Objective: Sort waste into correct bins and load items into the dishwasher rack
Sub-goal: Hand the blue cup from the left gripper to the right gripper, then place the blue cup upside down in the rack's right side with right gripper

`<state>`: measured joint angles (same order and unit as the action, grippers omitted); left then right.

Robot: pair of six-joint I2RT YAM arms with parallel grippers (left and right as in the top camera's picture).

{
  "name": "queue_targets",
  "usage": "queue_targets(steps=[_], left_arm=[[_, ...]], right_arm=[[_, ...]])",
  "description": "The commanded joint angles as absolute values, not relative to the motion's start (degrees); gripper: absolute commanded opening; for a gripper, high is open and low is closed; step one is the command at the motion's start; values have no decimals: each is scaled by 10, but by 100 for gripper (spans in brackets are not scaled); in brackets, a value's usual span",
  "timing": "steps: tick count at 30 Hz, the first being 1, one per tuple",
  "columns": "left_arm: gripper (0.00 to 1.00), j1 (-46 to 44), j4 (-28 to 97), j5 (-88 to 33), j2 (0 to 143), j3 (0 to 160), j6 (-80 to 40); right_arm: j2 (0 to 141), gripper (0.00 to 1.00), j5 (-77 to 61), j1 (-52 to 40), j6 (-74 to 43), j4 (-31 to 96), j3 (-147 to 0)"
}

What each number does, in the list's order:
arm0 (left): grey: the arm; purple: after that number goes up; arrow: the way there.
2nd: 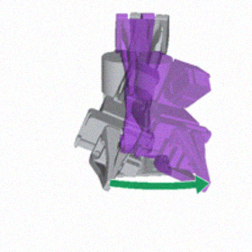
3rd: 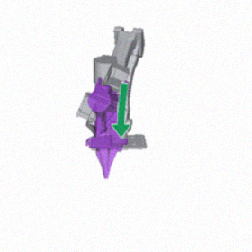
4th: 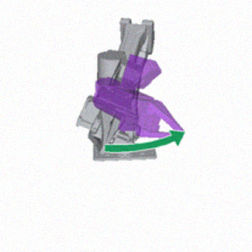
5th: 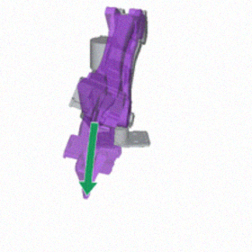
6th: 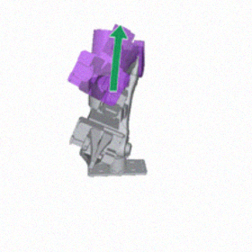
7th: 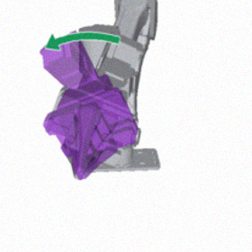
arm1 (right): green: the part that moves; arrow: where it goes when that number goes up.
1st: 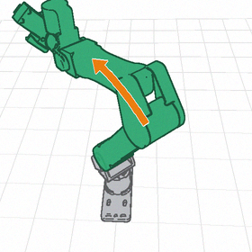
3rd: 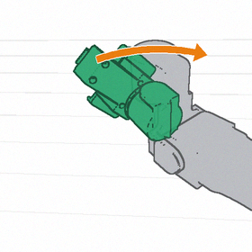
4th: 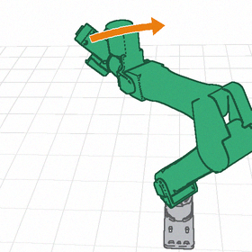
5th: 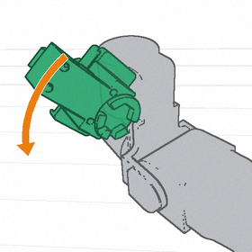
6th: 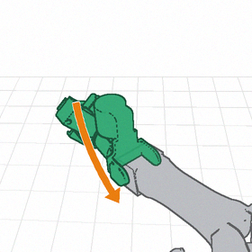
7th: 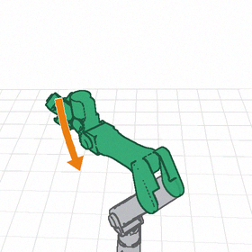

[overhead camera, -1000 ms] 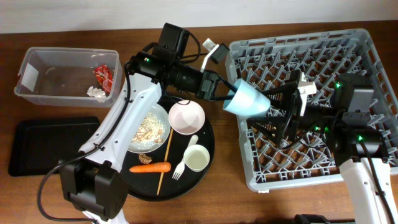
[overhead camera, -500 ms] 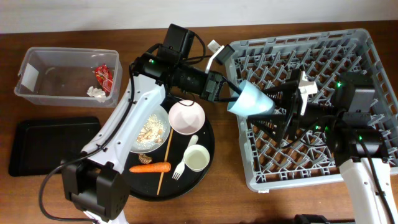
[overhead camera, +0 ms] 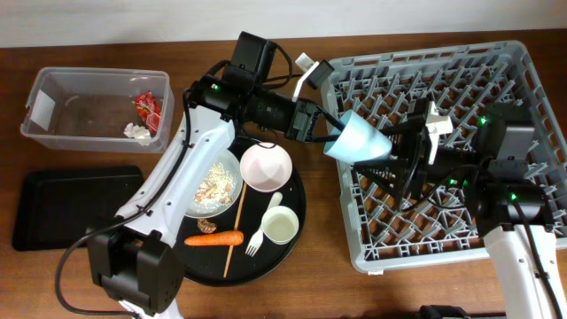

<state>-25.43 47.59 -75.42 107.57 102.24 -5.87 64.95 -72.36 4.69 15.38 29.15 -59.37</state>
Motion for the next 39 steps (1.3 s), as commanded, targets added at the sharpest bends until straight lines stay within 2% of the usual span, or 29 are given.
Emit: queue_targets(steps=[1, 3, 6, 8, 9, 12, 16, 20, 24, 27, 34, 39], left_arm=[[1, -256, 474, -750, 1072, 1030, -64], [4, -256, 474, -750, 1072, 1030, -64], [34, -256, 479, -711, 1072, 1030, -63], [39, -256, 494, -642, 1072, 1030, -59], [39, -256, 515, -575, 1072, 1030, -57], [45, -256, 573, -397, 1072, 1030, -58], [47, -250, 652, -138, 1072, 1030, -109], [49, -229, 711, 25, 1072, 1030, -171], [49, -202, 734, 77, 1072, 1030, -180], [49, -175, 764, 122, 1072, 1030, -230], [50, -109, 797, 122, 1072, 1030, -236], [50, -107, 814, 123, 1071, 1030, -236]], right_arm=[[650, 65, -729, 48, 156, 291, -601], [650, 65, -729, 48, 156, 291, -601], [650, 65, -726, 49, 156, 292, -601], [650, 65, -699, 49, 147, 297, -601], [650, 61, -675, 49, 132, 298, -601], [650, 59, -586, 49, 88, 303, -601], [650, 51, -459, 49, 50, 347, -605], [650, 50, -300, 49, 49, 483, -659], [653, 50, -129, 52, 2, 619, -751], [663, 50, -67, 76, -29, 695, -817], [724, 51, -38, 204, -30, 768, -893], [804, 51, -37, 291, -26, 771, -893]])
